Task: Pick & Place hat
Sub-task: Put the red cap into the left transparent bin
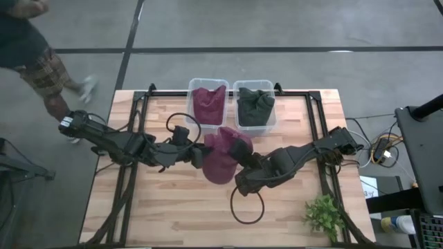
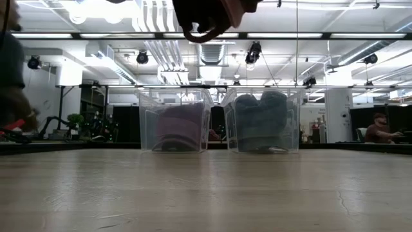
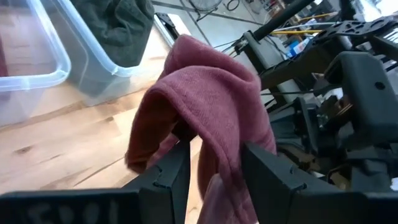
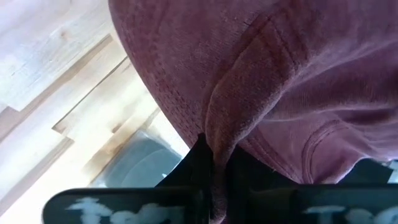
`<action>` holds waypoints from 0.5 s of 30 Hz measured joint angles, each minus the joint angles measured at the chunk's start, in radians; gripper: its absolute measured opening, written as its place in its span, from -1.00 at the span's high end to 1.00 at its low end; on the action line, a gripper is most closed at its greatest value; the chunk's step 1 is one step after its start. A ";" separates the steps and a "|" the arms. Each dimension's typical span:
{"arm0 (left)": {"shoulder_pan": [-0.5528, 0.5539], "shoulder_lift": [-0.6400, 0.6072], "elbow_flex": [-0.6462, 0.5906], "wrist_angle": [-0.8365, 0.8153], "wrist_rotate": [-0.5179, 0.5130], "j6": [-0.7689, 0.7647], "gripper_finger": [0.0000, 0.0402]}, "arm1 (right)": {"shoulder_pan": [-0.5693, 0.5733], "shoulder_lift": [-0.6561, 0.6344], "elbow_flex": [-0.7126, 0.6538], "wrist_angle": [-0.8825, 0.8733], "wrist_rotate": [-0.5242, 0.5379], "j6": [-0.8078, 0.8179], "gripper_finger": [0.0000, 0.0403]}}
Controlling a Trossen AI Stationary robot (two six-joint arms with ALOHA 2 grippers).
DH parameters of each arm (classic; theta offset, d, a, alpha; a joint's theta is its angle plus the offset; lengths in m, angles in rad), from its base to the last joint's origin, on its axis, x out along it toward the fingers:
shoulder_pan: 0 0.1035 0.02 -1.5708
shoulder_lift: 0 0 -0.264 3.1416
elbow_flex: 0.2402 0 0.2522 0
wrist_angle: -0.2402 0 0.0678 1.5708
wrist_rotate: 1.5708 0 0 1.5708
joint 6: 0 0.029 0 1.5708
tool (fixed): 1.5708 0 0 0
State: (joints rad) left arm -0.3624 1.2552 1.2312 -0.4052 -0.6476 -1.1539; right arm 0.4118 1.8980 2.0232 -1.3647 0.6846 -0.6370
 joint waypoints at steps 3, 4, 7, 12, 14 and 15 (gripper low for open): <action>0.002 0.012 0.000 0.049 -0.001 0.022 0.31 | 0.000 0.000 0.000 0.023 0.000 -0.031 0.94; 0.003 0.016 0.000 0.065 -0.001 0.029 0.31 | 0.000 0.000 0.000 0.029 0.000 -0.039 0.94; 0.006 0.030 0.000 0.094 -0.001 0.042 0.31 | -0.001 0.000 0.000 0.044 0.000 -0.046 0.94; 0.010 0.047 0.000 0.109 -0.001 0.078 0.32 | 0.000 0.000 0.000 0.046 0.000 -0.046 0.94; 0.011 0.055 0.000 0.110 0.000 0.098 0.35 | 0.000 0.000 0.000 0.049 -0.001 -0.040 0.94; 0.011 0.058 0.000 0.110 0.000 0.111 0.38 | 0.000 0.000 0.000 0.049 -0.001 -0.035 0.94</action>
State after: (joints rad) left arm -0.3511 1.3132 1.2308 -0.2955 -0.6477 -1.0432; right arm 0.4114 1.8980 2.0232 -1.3157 0.6838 -0.6718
